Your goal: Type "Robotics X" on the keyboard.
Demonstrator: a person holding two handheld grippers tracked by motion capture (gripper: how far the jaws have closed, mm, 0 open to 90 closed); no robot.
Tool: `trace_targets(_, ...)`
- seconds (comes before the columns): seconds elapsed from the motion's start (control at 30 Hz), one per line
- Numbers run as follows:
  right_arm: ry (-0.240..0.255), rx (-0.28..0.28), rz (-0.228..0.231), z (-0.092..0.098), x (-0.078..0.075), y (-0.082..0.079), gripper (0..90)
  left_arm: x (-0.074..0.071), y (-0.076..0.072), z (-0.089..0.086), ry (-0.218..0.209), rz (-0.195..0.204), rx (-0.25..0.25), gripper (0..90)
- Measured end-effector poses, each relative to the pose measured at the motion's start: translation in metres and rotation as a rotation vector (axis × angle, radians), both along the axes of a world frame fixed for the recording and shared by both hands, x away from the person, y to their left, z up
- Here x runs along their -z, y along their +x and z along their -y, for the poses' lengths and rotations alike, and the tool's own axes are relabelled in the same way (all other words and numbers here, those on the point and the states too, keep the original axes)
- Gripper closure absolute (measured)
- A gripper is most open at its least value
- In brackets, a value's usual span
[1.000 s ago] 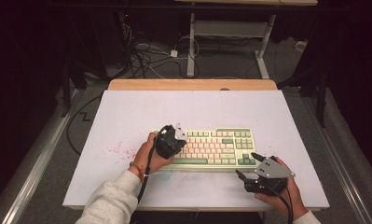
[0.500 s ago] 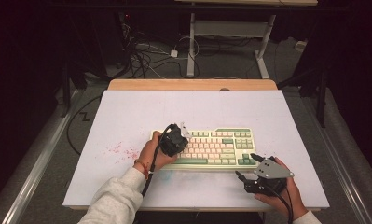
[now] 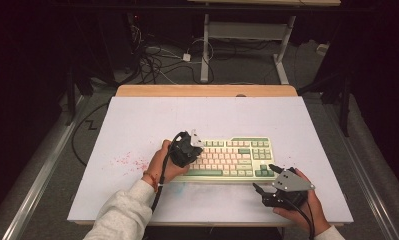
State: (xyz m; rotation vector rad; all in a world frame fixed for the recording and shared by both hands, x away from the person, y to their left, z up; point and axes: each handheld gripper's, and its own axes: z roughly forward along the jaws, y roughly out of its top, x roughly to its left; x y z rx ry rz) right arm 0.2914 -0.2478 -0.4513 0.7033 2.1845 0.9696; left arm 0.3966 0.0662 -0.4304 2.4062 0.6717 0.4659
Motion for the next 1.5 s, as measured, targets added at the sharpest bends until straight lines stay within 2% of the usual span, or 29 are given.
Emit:
trace_targets(0.17,0.002,0.001,-0.002,0.001,0.0,0.0,23.7,-0.004,-0.004,-0.004,-0.016,0.016,0.006,83.6)
trace_targets(0.43,0.001,0.001,-0.005,0.001,0.0,0.001,23.7,-0.007,-0.012,-0.012,-0.023,0.058,0.014,72.1)
trace_targets(0.6,0.001,0.002,-0.004,0.0,0.0,0.001,23.8,-0.009,-0.018,-0.017,-0.04,0.101,0.005,59.9)
trace_targets(0.67,0.002,0.001,-0.004,0.0,0.0,0.001,23.8,-0.009,-0.021,-0.02,-0.057,0.125,-0.013,51.1)
trace_targets(0.77,0.002,0.001,-0.005,0.0,-0.001,0.0,24.0,-0.008,-0.028,-0.026,-0.059,0.161,-0.004,41.8)
trace_targets(0.83,0.006,0.002,-0.003,0.0,-0.001,0.0,24.2,-0.008,-0.033,-0.031,-0.068,0.187,0.005,32.5)
trace_targets(0.93,0.007,0.0,-0.004,0.0,-0.002,0.0,24.3,-0.008,-0.038,-0.039,-0.102,0.214,-0.007,24.5)
trace_targets(0.97,0.006,-0.001,-0.004,-0.001,-0.002,0.0,24.3,-0.008,-0.04,-0.041,-0.101,0.226,-0.014,22.1)
trace_targets(1.1,0.007,-0.003,-0.005,-0.001,-0.002,0.0,24.3,-0.004,-0.049,-0.05,-0.111,0.259,-0.022,19.5)
trace_targets(1.27,0.007,-0.004,-0.005,-0.002,-0.002,0.0,24.3,0.001,-0.058,-0.059,-0.096,0.278,-0.021,18.7)
trace_targets(1.4,0.01,-0.004,-0.01,-0.003,-0.002,0.0,24.3,0.006,-0.063,-0.064,-0.065,0.284,-0.018,17.5)
trace_targets(1.5,0.01,-0.003,-0.012,-0.003,-0.001,0.0,24.3,0.009,-0.067,-0.068,-0.07,0.284,-0.024,17.5)
